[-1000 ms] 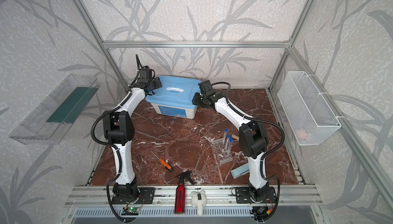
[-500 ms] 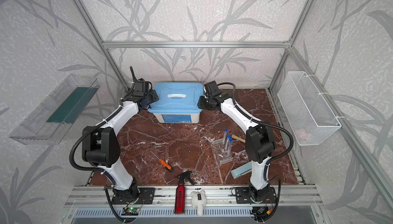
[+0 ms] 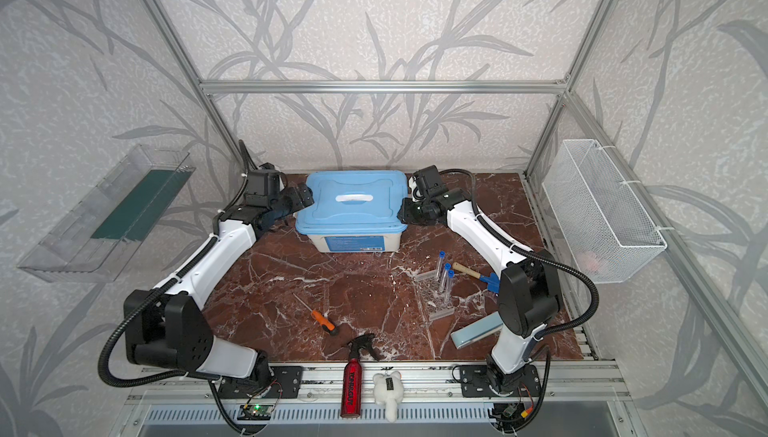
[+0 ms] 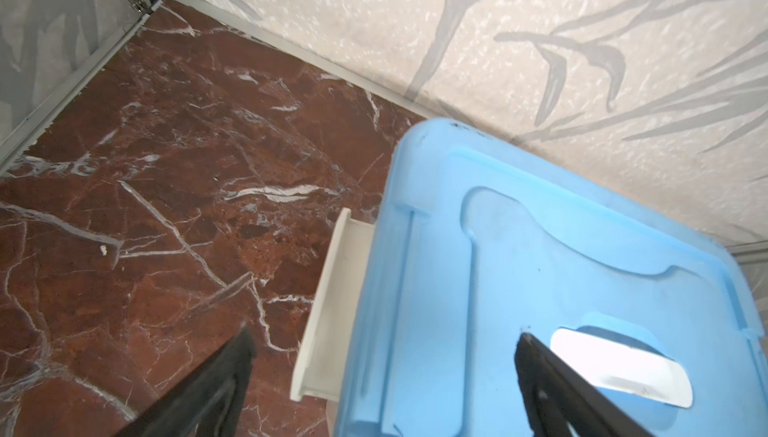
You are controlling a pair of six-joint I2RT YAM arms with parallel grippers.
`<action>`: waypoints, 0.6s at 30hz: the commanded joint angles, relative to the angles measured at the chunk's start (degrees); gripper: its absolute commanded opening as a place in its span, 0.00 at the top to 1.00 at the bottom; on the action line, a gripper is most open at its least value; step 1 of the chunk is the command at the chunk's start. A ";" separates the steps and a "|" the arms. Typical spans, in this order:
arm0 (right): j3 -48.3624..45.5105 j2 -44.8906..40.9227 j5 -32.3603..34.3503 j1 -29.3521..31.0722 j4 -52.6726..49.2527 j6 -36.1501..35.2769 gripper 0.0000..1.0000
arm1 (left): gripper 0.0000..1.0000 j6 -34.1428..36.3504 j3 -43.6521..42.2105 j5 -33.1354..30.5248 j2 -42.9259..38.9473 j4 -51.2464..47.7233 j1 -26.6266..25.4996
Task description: Organize the chemistry lab equipment
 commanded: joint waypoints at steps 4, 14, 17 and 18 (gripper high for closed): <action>-3.27 -0.61 1.44 -0.42 -5.01 -2.27 0.63 | 0.01 -5.65 -5.91 13.85 4.07 15.23 1.42; -5.05 -0.51 -1.40 -0.12 -2.24 -0.56 0.64 | 0.04 -9.13 -6.91 18.05 4.22 20.14 0.42; -5.40 -0.72 -1.20 0.05 -2.20 -0.45 0.64 | 0.10 -2.54 -3.60 11.26 3.64 11.05 -2.12; -5.32 -0.72 -0.97 0.21 -2.35 -0.47 0.64 | 0.11 -1.00 -2.52 9.57 3.98 8.49 -2.66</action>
